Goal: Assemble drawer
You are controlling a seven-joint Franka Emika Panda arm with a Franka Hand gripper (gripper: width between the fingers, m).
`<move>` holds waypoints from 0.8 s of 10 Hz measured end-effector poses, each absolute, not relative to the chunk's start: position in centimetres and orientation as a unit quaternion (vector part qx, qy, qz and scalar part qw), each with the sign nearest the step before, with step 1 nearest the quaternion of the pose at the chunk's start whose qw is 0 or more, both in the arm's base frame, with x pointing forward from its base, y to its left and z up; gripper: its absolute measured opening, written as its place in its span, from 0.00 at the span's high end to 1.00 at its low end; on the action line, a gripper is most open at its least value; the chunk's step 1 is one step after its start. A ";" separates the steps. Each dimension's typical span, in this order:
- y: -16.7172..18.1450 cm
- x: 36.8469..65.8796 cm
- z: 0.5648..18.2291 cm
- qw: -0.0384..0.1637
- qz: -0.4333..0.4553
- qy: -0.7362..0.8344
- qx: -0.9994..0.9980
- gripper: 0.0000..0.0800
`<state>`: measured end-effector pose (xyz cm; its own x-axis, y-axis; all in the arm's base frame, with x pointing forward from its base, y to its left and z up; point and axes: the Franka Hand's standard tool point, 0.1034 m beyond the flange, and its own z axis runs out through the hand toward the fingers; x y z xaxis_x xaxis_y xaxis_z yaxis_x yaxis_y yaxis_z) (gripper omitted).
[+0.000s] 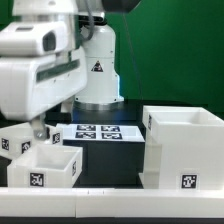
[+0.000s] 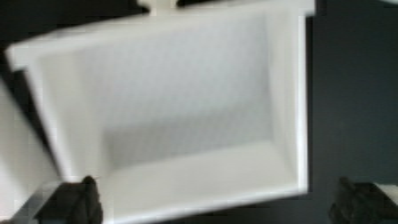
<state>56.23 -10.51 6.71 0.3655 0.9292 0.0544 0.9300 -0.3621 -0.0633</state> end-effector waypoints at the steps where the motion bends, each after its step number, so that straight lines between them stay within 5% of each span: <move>1: -10.5 56.3 6.7 0.041 -0.003 -0.564 -0.824 0.19; 5: -12.9 53.8 4.8 0.034 -0.007 -0.598 -0.801 0.19; 8: -14.4 53.4 4.0 -0.004 -0.029 -0.614 -0.789 0.19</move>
Offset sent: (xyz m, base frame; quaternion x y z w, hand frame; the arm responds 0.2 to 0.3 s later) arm -0.0341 -0.0170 -0.0270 -0.0077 0.0664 -0.0741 0.9950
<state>53.42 -14.38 4.01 0.2448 0.9687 0.0410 0.9682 -0.2464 0.0421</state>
